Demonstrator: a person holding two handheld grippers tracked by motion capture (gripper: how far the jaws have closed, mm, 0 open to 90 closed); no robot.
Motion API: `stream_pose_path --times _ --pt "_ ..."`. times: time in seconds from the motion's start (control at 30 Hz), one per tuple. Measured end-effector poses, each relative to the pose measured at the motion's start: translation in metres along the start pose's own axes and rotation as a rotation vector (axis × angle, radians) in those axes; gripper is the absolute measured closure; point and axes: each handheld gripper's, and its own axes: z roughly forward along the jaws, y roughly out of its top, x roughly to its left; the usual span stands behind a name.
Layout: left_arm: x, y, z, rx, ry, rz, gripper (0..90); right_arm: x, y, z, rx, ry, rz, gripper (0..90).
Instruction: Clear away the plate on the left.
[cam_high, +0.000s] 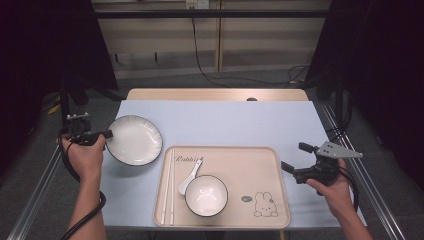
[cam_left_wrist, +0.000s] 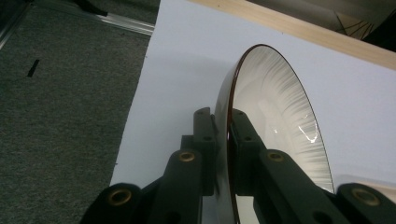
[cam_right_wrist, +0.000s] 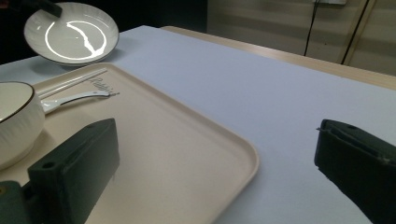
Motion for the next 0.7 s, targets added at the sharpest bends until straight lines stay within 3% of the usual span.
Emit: stream_pose_path --times 0.13,0.27,0.3,0.37,0.53,0.57,0.7 --pt "-0.002 0.006 -0.008 -0.017 -0.025 0.011 83.6 -0.001 0.005 0.003 0.005 -0.011 -0.002 0.0" --pt "-0.013 0.011 -0.009 -0.011 -0.088 0.015 83.7 0.003 0.013 0.011 0.022 0.012 -0.021 0.0" --pt "-0.018 0.012 -0.008 -0.019 -0.107 0.004 83.7 0.005 0.016 0.014 0.032 0.014 -0.029 0.0" --pt "-0.027 0.014 -0.007 -0.017 -0.134 0.02 83.7 0.008 0.021 0.019 0.035 0.023 -0.051 0.0" --pt "-0.055 0.018 -0.003 -0.011 -0.189 0.046 83.7 0.011 0.034 0.033 0.032 0.027 -0.037 0.0" --pt "-0.06 0.019 -0.002 -0.012 -0.209 0.072 83.6 0.012 0.037 0.036 0.035 0.03 -0.037 0.0" --pt "-0.084 0.02 0.004 -0.001 -0.263 0.104 83.7 0.016 0.047 0.05 0.044 0.044 -0.03 0.5"
